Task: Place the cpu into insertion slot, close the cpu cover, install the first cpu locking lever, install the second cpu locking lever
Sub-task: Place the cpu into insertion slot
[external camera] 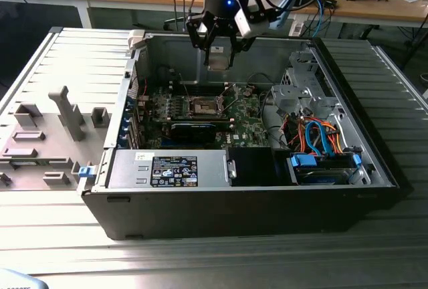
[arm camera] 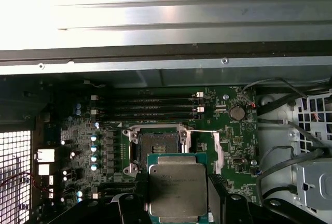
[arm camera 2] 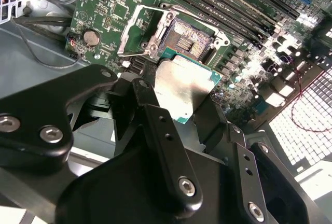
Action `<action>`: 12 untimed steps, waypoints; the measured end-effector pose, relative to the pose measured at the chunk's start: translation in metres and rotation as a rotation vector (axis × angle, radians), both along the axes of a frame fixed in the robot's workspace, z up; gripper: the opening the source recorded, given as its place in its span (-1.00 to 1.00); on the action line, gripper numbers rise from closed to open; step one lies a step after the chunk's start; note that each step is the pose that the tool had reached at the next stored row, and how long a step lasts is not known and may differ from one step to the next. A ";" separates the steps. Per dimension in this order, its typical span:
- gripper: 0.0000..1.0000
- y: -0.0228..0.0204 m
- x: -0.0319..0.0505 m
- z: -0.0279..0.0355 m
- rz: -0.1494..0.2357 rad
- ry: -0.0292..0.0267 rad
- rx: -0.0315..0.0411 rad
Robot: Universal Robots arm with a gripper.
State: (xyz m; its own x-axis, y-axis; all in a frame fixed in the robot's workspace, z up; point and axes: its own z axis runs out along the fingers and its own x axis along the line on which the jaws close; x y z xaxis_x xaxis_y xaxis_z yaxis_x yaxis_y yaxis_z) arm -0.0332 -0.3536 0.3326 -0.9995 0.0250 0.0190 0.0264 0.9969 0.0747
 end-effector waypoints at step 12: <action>0.08 0.0000 0.0000 -0.0026 0.000 0.0000 -0.0001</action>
